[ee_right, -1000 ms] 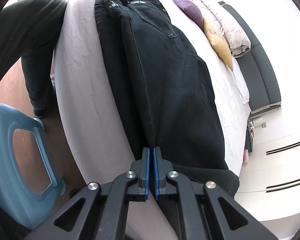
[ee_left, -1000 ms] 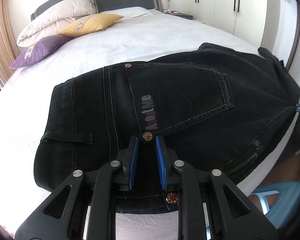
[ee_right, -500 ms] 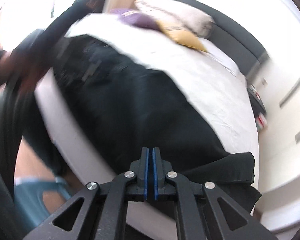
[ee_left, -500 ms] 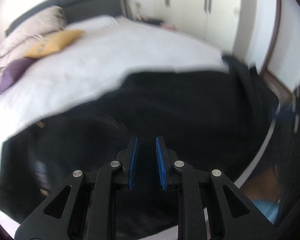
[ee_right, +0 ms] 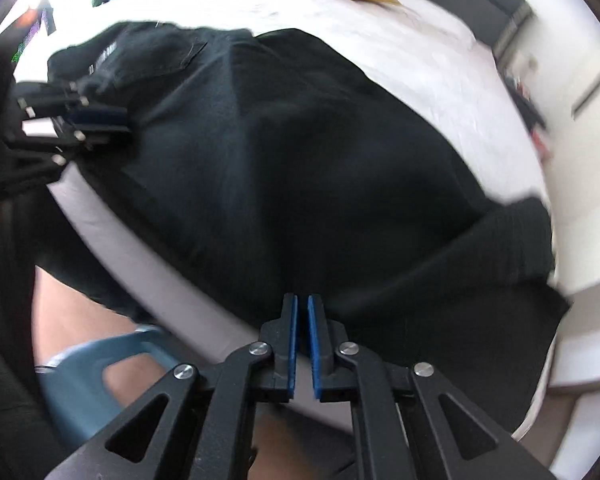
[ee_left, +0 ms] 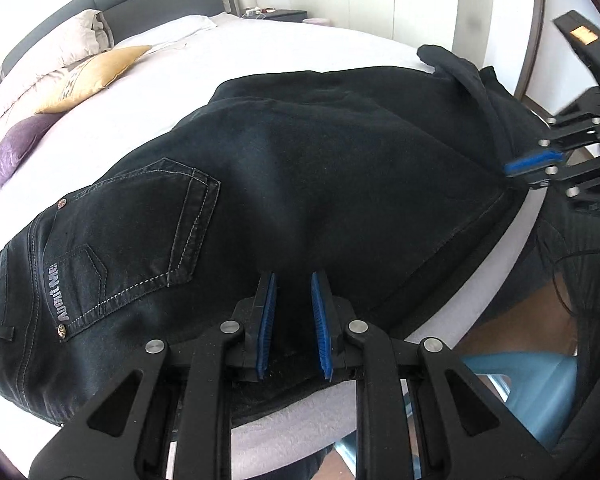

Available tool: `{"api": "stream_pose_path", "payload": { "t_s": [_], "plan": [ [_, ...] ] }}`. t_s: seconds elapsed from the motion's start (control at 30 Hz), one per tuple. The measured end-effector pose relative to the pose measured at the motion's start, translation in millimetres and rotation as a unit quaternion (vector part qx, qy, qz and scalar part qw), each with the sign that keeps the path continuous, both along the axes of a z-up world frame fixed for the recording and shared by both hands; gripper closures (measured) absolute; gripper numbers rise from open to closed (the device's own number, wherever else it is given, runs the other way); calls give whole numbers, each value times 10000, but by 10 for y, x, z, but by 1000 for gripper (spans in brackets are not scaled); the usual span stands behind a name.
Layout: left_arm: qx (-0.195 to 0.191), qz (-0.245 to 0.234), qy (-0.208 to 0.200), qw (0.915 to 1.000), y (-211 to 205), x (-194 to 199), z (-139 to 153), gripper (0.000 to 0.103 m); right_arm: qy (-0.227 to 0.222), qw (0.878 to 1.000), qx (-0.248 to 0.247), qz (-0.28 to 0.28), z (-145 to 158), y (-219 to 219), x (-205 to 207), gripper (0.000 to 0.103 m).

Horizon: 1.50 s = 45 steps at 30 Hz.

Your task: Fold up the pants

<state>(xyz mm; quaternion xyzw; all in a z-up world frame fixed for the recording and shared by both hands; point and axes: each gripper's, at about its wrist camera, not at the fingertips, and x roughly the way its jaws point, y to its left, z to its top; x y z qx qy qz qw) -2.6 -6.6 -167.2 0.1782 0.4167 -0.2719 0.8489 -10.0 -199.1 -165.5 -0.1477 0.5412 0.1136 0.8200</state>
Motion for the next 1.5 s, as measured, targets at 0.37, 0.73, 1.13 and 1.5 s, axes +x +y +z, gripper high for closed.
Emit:
{"api": "stream_pose_path", "payload": {
  "t_s": [0.37,0.73,1.13,1.5],
  "plan": [
    [-215,187,13,9996,72,-56,-2,85,-533,9525,1071,-2800,796,-1777,1142,16],
    [-627,313,187,9974,168,-10,0,85,505,8197,3691,-4350,92,-3022,1212,22],
    [-441,398,139,9981,100,-7,9,85,701,8117,4159,-4040,-314,-2793,1326,68],
    [-334,426,100,9985,56,-12,-4,85,126,8282,3866,-4055,-63,-2773,1102,98]
  ]
}}
